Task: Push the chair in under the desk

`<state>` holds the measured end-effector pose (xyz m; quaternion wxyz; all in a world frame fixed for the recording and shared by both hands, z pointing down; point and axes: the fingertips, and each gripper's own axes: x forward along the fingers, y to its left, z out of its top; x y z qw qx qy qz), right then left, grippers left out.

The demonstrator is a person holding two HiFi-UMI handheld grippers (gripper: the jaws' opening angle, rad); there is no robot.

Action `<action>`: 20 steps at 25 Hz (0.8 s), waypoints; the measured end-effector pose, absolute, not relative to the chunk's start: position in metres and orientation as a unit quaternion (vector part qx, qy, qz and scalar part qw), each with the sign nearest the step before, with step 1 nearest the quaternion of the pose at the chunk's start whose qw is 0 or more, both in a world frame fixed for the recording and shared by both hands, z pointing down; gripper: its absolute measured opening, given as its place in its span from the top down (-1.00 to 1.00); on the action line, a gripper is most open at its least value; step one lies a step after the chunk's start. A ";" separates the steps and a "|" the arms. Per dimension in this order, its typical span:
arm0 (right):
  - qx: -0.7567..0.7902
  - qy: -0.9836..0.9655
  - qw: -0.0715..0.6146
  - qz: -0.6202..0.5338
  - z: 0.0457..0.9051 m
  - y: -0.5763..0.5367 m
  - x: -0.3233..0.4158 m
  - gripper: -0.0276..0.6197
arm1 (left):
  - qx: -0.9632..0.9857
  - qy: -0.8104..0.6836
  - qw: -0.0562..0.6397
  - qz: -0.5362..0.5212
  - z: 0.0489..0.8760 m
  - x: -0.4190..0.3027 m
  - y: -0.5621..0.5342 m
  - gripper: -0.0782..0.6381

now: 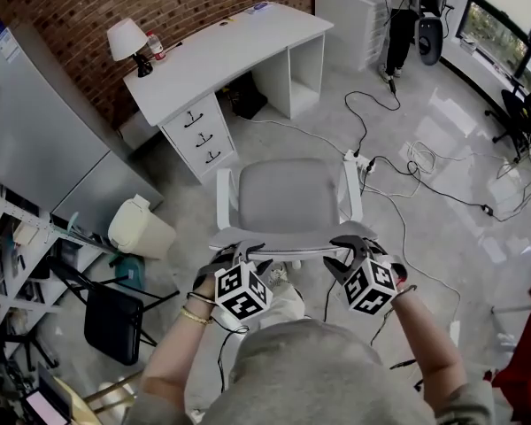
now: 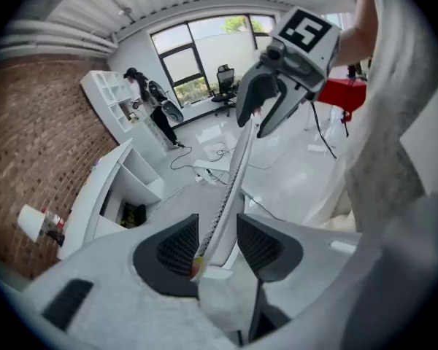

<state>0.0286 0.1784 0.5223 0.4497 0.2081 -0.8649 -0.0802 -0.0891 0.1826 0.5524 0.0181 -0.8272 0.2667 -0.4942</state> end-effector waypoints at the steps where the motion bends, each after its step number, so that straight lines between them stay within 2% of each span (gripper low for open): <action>1: 0.195 -0.859 0.464 -0.094 0.527 0.178 0.028 0.54 | -0.822 0.257 0.035 -0.507 0.555 -0.089 0.181 0.34; 8: 0.127 -0.828 0.527 -0.143 0.555 0.175 0.024 0.54 | -0.794 0.195 0.104 -0.567 0.576 -0.087 0.174 0.34; 20: 0.083 -0.799 0.572 -0.165 0.595 0.160 0.015 0.54 | -0.761 0.147 0.144 -0.615 0.613 -0.095 0.159 0.42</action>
